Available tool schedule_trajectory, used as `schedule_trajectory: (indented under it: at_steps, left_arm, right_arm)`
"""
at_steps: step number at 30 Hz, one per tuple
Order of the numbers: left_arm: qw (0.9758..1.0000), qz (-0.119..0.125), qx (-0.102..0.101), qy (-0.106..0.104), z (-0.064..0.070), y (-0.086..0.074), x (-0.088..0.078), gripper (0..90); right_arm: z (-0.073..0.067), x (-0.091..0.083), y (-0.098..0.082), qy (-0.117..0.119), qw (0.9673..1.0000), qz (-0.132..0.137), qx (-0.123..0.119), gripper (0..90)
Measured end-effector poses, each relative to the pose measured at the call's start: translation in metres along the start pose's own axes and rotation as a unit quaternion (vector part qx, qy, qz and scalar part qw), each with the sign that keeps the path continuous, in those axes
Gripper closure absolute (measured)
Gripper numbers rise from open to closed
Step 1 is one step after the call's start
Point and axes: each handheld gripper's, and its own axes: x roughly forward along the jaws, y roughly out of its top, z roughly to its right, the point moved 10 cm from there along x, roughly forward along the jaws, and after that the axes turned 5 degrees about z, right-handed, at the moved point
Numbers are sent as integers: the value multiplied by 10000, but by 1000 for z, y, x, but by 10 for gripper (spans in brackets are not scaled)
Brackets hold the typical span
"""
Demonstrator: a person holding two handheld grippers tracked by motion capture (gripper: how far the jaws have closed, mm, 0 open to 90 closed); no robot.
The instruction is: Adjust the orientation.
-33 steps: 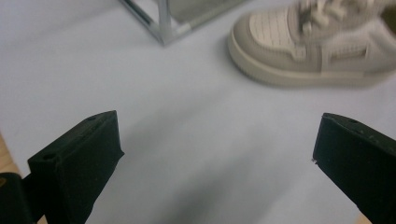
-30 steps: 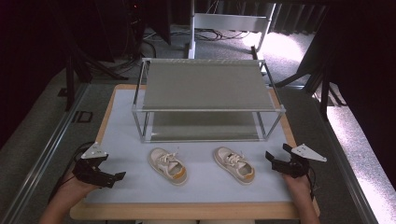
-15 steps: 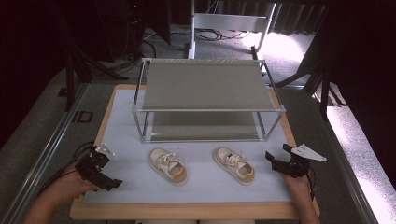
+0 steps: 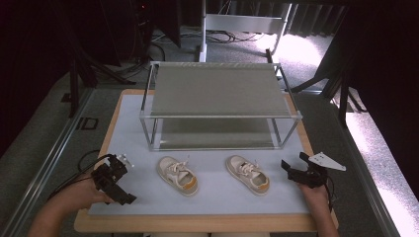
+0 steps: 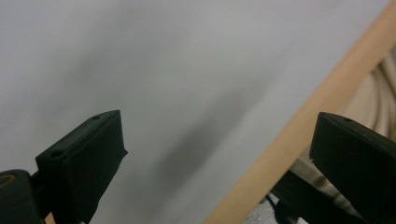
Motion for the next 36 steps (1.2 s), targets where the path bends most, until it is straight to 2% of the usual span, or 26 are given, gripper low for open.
schedule_trajectory:
  at_steps: [6, 9, 13, 15, 20, 21, 28, 29, 32, 35, 36]
  left_arm:
    - [9995, -158, 247, -105, 13, 12, 1, 32]
    - [9993, -201, 304, -119, 17, 17, 1, 32]
    - [9983, -325, 445, -202, 26, 25, 2, 32]
    - [9973, -390, 581, -210, 33, 33, 3, 32]
    - [9964, -375, 710, -277, 41, 43, 2, 32]
    - [9953, -388, 856, -237, 46, 52, 2, 32]
    - [9926, -404, 1095, -342, 61, 71, 2, 32]
    - [9913, -400, 1194, -371, 66, 78, 3, 32]
    - [9902, -387, 1267, -431, 73, 85, 4, 32]
    - [9871, -423, 1456, -518, 85, 98, 8, 32]
    - [9871, -423, 1456, -518, 85, 98, 8, 32]
  right_arm:
    - [0, 0, 0, 18, 10000, -6, 11, 118]
    - [0, 0, 0, 19, 10000, 1, 21, 119]
    - [0, 0, 0, 9, 10000, 4, 35, 118]
    - [0, 0, 0, 6, 10000, -4, 14, 119]
    - [0, 0, 0, 10, 10000, -2, -2, 118]
    - [0, 0, 0, 15, 10000, -5, 15, 118]
    - [0, 0, 0, 16, 10000, 4, 31, 119]
    - [1, 0, 0, 17, 10000, 18, 60, 119]
    - [1, 0, 0, 10, 10000, 18, 65, 120]
    - [1, 0, 0, 12, 10000, 18, 57, 121]
    - [0, 0, 0, 16, 10000, 19, 56, 121]
